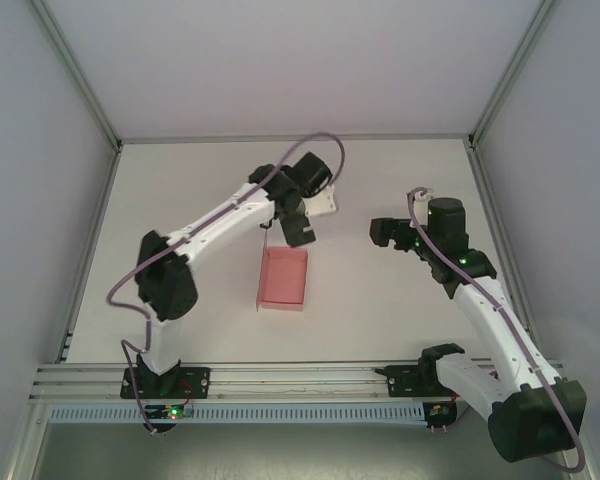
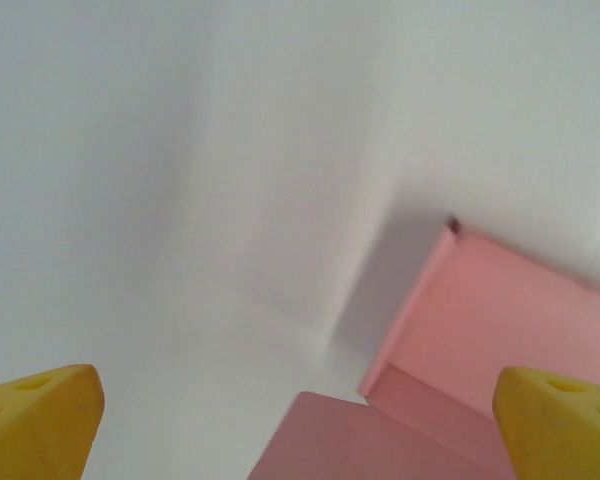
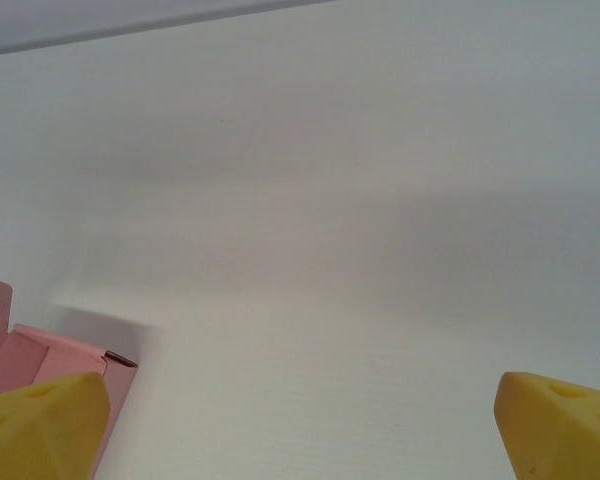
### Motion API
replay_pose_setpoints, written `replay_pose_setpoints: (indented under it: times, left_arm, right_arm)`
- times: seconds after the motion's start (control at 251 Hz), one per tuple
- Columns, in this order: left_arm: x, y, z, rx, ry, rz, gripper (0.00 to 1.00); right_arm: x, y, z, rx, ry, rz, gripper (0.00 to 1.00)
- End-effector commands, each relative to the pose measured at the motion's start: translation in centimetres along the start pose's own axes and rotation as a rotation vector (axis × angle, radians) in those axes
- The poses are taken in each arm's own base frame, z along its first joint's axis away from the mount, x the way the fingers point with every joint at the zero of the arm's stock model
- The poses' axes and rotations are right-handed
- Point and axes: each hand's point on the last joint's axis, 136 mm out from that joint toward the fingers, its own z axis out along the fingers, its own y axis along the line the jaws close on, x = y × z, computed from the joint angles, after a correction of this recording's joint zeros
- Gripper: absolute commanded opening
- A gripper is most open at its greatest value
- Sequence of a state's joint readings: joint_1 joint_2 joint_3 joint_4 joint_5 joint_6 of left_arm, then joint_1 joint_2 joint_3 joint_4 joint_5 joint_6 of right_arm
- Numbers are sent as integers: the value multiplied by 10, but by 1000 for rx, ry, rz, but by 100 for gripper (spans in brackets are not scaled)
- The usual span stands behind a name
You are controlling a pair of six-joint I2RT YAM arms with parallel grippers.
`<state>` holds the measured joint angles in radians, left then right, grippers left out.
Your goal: Assemble paper box
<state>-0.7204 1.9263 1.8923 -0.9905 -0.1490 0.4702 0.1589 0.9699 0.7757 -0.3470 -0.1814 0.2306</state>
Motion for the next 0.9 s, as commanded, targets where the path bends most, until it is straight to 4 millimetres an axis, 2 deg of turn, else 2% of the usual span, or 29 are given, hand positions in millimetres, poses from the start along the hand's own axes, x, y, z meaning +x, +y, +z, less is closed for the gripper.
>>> replay_pose_setpoints:
  times: [0.0, 0.068, 0.124, 0.235, 0.283, 0.431, 0.451, 0.535, 0.587, 0.658, 0.746, 0.83, 0.898]
  left_arm:
    - [-17, 47, -76, -212, -206, -591, 100]
    - [5, 30, -84, -170, -195, -765, 100]
    - [34, 18, -89, -218, -157, -862, 100]
    - [92, -10, -88, -253, -43, -979, 100]
    - [106, -17, -84, -249, -11, -1027, 100]
    - [82, -55, -47, -19, -6, -976, 100]
    - [80, -57, -42, -5, 5, -962, 96]
    - [86, -57, -26, -23, 95, -934, 63]
    - [93, -51, -24, -60, 142, -923, 33]
    - [93, -44, -25, -80, 137, -882, 0]
    - [69, -44, -30, 7, 13, -735, 0]
    - [40, -56, -39, 148, -123, -490, 0]
    - [32, -75, -45, 278, -186, -239, 0]
  right_arm:
    - [-6, -1, 11, -12, -28, 29, 98]
    - [-8, -4, 17, -1, -22, 51, 98]
    - [-7, -6, 22, 9, -9, 56, 98]
    - [-1, -10, 31, 21, 25, 56, 98]
    - [4, -12, 34, 25, 40, 56, 98]
    - [16, -16, 44, 30, 76, 76, 98]
    - [18, -15, 45, 27, 80, 77, 98]
    - [20, -14, 45, 14, 88, 69, 98]
    - [20, -13, 43, 12, 87, 63, 98]
    - [19, -12, 40, 12, 80, 48, 98]
    - [18, -8, 36, -8, 71, 25, 98]
    - [16, 4, 34, -82, 67, -33, 98]
    - [20, 23, 32, -199, 70, -119, 98]
